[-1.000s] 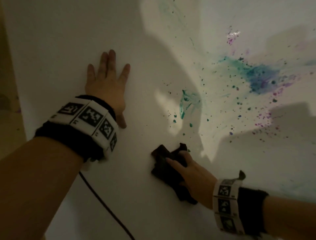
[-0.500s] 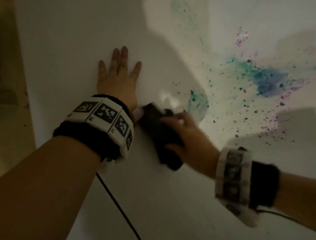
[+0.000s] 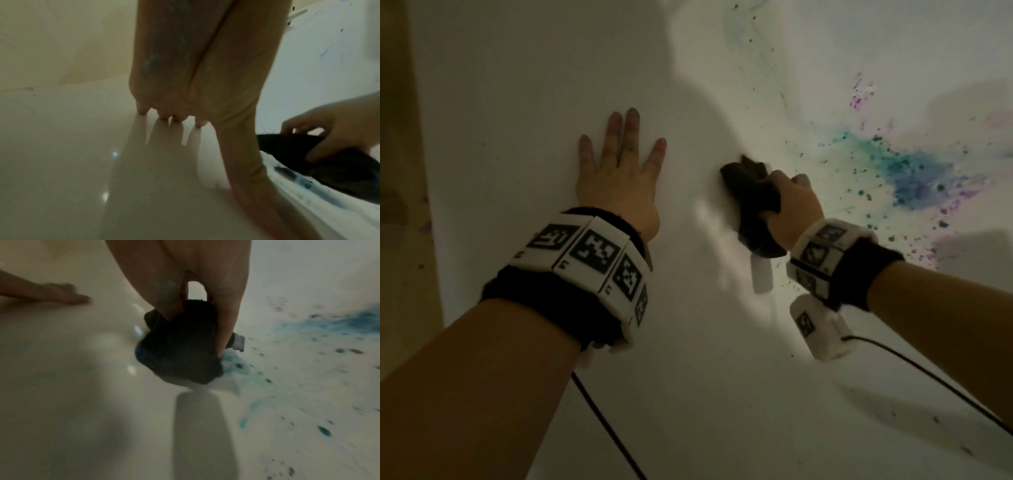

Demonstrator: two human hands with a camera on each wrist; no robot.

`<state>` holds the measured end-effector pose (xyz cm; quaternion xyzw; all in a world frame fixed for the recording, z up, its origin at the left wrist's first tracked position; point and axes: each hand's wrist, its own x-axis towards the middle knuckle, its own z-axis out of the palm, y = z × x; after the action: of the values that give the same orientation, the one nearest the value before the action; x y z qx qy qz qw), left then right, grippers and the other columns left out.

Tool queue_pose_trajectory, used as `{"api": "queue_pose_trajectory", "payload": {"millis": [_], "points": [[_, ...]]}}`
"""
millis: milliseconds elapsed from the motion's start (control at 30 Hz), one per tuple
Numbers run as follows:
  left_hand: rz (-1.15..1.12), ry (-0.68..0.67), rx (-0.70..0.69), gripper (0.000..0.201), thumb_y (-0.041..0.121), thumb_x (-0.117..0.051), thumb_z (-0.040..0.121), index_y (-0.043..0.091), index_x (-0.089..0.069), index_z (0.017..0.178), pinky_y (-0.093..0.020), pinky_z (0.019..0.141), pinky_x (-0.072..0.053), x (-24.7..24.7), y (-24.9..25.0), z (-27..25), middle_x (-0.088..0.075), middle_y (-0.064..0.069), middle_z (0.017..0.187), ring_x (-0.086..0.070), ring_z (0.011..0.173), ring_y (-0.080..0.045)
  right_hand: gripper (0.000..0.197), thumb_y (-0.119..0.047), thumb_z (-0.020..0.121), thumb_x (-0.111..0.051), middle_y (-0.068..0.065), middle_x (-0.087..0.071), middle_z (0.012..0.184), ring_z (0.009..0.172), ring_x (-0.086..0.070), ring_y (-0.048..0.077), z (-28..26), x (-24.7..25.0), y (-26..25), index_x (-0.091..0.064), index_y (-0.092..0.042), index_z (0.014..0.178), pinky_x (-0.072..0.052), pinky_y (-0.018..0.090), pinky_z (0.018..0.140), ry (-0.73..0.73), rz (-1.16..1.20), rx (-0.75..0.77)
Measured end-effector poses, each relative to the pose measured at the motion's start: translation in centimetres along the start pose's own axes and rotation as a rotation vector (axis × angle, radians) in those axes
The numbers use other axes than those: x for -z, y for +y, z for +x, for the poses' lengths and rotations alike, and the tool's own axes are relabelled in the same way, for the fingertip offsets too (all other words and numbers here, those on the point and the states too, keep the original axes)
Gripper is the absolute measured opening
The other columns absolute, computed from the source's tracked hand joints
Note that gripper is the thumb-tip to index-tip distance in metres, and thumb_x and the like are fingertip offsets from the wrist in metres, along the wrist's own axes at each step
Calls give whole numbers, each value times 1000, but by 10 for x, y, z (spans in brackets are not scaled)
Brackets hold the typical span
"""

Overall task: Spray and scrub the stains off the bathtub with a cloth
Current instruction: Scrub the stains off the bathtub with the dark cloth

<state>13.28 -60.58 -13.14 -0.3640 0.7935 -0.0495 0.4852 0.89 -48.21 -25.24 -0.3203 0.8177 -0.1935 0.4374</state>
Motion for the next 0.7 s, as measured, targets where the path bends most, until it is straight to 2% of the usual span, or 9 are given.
{"api": "queue_pose_trajectory", "payload": {"millis": [133,233,300,367,467,533,600,667,700], "points": [[-22,13,-3,103,31,-60,85,21,24,145,-51,112,9,-1,1,0,37,-14,146,28,138,-31,43,-18,89,-55,5,-36,128,103,-45,18,-60,-12,-32,-46,-24,131,-35,18,91,-97,88,383],[-20,43,-6,92,29,-51,91,22,24,144,-51,113,8,-4,1,3,37,-14,147,27,139,-31,45,-20,89,-54,5,-30,135,106,-50,27,-79,-40,-46,-42,-24,132,-45,30,95,-165,-19,499],[-20,36,-9,93,32,-52,91,22,24,144,-51,112,9,-3,0,4,37,-14,146,28,138,-31,41,-20,90,-54,6,-33,134,104,-50,30,-66,-46,-44,-45,-22,130,-46,33,92,-103,11,480],[-14,3,-5,101,33,-58,87,22,25,144,-52,112,9,-1,1,2,38,-14,146,29,138,-32,37,-19,90,-53,8,-37,131,103,-51,31,-40,-43,-36,-49,-20,127,-43,31,90,-9,127,374],[0,-19,14,109,28,-63,83,22,27,143,-53,112,9,1,4,2,40,-13,144,30,137,-32,41,-17,89,-49,18,-39,128,102,-54,35,13,-27,-17,-46,-15,130,-40,28,86,100,58,179],[3,-27,19,111,28,-65,82,22,27,143,-53,112,10,1,3,3,41,-13,144,31,137,-31,44,-24,89,-49,18,-41,126,105,-53,35,42,-8,-2,-43,-16,131,-39,28,85,100,-8,92],[10,-39,17,118,31,-70,78,22,29,143,-53,112,10,2,2,2,42,-13,144,31,137,-31,39,-37,89,-48,13,-45,123,104,-54,33,58,10,12,-45,-23,125,-46,33,88,86,-48,49],[41,-56,13,131,37,-77,69,22,33,140,-53,111,11,2,2,2,43,-14,142,32,136,-31,25,-33,90,-49,11,-46,114,93,-53,32,59,23,14,-49,-22,111,-46,29,72,101,-102,-6],[47,-60,14,134,38,-79,67,22,34,139,-53,111,11,2,1,2,43,-14,142,33,136,-32,23,-26,89,-50,13,-48,112,91,-53,31,52,27,9,-51,-19,112,-42,27,71,130,-113,18]]}}
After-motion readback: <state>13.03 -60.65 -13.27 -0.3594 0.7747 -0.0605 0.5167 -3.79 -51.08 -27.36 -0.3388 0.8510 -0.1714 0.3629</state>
